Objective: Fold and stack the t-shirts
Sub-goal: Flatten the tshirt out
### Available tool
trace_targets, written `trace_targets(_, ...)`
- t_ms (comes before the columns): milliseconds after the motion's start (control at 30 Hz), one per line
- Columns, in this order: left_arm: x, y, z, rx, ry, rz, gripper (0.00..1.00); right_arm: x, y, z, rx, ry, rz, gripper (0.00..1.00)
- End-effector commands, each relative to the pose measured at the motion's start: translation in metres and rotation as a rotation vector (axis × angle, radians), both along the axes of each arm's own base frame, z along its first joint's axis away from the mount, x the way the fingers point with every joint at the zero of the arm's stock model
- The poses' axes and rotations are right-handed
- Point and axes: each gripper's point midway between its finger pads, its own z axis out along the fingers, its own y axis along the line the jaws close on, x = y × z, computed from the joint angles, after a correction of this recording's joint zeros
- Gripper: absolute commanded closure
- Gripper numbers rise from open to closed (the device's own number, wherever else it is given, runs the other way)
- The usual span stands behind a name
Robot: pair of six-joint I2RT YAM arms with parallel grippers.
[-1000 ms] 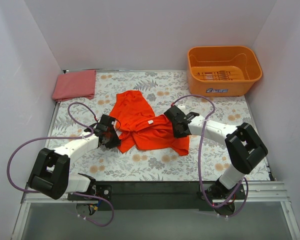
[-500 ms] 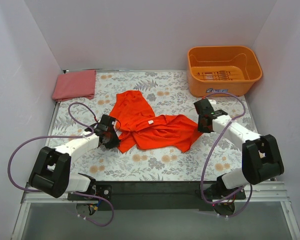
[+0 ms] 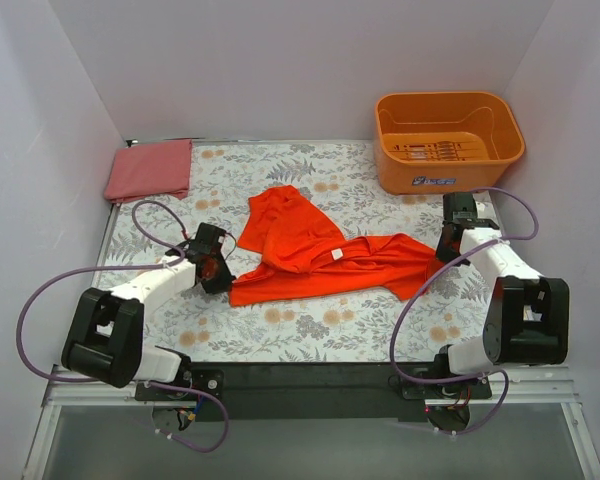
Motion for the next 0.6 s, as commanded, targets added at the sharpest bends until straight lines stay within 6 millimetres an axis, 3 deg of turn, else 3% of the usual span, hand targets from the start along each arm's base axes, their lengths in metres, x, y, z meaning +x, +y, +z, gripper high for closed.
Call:
trace_targets(0, -0.007, 0.037, -0.003, 0.094, 0.053, 0.055, 0.99, 0.012, 0.003, 0.017, 0.014, -0.086, 0.012, 0.99)
trace_targets(133, 0.008, 0.068, 0.010, 0.072, 0.000, 0.177, 0.99, 0.006, 0.005, 0.017, 0.035, -0.115, -0.006, 0.99)
trace_targets(233, 0.010, 0.072, 0.009, 0.004, 0.020, 0.226, 0.99, -0.005, 0.017, 0.009, 0.099, -0.111, 0.009, 0.99)
trace_targets(333, 0.008, 0.063, 0.016, -0.066, 0.004, 0.248, 0.98, -0.016, 0.032, 0.001, 0.176, -0.110, 0.036, 0.99)
trace_targets(433, 0.015, 0.038, 0.041, -0.169, -0.098, 0.160, 0.81, -0.020, 0.036, -0.002, 0.200, -0.125, 0.055, 0.96)
trace_targets(467, 0.013, 0.031, 0.045, -0.170, -0.100, 0.129, 0.70, -0.019, 0.037, -0.002, 0.204, -0.131, 0.058, 0.96)
trace_targets(500, 0.015, 0.030, 0.053, -0.148, -0.115, 0.115, 0.66, -0.019, 0.039, -0.002, 0.215, -0.133, 0.064, 0.95)
trace_targets(567, 0.001, 0.016, 0.052, -0.108, -0.073, 0.054, 0.61, -0.018, 0.041, -0.002, 0.223, -0.139, 0.076, 0.94)
